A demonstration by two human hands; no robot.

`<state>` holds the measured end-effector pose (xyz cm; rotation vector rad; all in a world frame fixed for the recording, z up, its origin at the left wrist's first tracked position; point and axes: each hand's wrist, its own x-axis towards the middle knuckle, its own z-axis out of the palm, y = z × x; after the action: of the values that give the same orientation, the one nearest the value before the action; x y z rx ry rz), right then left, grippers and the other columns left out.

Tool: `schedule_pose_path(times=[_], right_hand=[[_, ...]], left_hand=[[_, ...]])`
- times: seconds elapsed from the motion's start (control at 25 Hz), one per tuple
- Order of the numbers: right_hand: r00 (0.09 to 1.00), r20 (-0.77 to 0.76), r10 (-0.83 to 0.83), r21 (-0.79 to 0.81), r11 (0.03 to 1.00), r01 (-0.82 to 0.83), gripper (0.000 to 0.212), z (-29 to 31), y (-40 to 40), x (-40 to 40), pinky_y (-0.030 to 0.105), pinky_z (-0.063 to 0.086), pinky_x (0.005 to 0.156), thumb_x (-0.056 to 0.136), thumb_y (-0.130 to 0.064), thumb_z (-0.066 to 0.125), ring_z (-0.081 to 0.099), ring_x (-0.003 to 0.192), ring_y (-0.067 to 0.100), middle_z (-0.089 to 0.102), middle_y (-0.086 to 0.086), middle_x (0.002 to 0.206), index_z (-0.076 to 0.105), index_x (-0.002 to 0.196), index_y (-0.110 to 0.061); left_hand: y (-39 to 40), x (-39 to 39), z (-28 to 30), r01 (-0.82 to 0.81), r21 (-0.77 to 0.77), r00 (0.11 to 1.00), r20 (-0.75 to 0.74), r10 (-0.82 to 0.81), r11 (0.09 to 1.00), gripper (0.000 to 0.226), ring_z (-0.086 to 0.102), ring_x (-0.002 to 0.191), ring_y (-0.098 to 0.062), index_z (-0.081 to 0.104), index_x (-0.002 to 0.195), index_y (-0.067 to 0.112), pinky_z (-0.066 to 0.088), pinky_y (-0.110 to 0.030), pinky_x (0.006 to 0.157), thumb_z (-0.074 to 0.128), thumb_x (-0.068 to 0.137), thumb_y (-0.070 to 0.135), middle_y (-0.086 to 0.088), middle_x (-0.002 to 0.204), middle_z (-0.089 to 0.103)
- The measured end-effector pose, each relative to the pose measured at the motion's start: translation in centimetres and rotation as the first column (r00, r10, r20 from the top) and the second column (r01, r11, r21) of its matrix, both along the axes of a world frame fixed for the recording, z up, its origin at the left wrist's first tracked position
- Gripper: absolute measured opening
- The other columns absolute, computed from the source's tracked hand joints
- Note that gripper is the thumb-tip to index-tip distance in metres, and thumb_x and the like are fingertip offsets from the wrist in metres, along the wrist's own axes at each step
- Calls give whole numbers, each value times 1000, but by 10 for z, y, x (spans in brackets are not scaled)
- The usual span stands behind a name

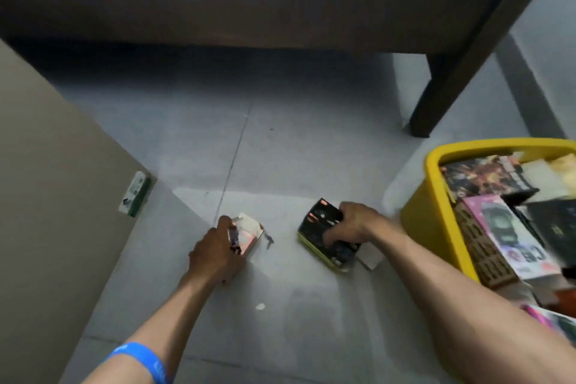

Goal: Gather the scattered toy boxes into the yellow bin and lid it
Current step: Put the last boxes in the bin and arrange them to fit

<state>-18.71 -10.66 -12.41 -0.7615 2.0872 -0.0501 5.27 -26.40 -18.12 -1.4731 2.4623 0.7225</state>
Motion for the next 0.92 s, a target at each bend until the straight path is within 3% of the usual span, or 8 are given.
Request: schedule_pose_path(times=[0.12,0.28,0.4,0.48,0.56,0.68,0.8,0.92], right_hand=[[953,31,-301,-333,896,294,59,41,16,-17,34,56,84,65,-55,71,67,98,26,71,7,109,66,110,-18],[897,232,-376,-609,663,435,39,114,49,-33,29,49,73,75,-55,65,64,87,19,68,-1,96,62,97,-22],[801,388,-456,-709,408,575,69,152,129,-61,39,53,91,80,-51,69,66,108,23,65,2,125,41,139,-28],[686,541,-487,-717,160,679,69,166,205,-85,35,60,72,83,-36,74,73,99,23,69,1,122,36,140,-35],[627,516,-584,-737,70,672,60,175,281,-102,31,59,53,84,-23,75,76,88,17,71,-5,115,45,135,-35],[563,310,-766,-714,203,670,62,169,367,-108,50,61,55,84,-15,75,75,86,23,65,-5,121,51,128,-52],[653,110,-749,-548,503,668,63,143,399,-85,32,58,57,87,-28,73,69,84,14,61,-2,127,44,133,-59],[709,-323,-627,-414,768,489,57,113,399,-57,24,46,59,91,-54,57,57,75,3,63,1,128,37,145,-48]], left_hand=[[37,-34,10,50,92,993,-115,-39,995,84,64,104,-34,39,130,36,48,-36,78,66,62,77,-7,117,64],[62,-103,61,31,53,929,-371,-9,998,85,66,95,-30,38,126,42,52,-42,79,62,55,82,-2,111,64],[87,-151,102,90,96,811,-584,-17,991,81,66,95,-17,40,130,45,55,-42,81,81,61,57,8,111,64],[106,-178,123,174,143,757,-653,-39,974,86,63,100,-14,35,136,48,54,-38,81,86,68,39,7,120,59],[124,-199,138,268,127,715,-691,-109,955,94,57,101,-7,29,142,46,51,-30,77,87,69,34,8,126,51],[165,-224,161,375,43,620,-755,-215,926,89,54,99,3,32,144,40,49,-20,74,85,72,34,12,124,48],[209,-239,181,472,-61,563,-746,-355,879,85,54,110,-7,33,145,34,50,-26,86,83,75,32,7,128,49],[250,-241,188,663,-271,465,-581,-668,698,86,50,117,-16,34,148,32,47,-37,96,80,75,35,1,135,50]])
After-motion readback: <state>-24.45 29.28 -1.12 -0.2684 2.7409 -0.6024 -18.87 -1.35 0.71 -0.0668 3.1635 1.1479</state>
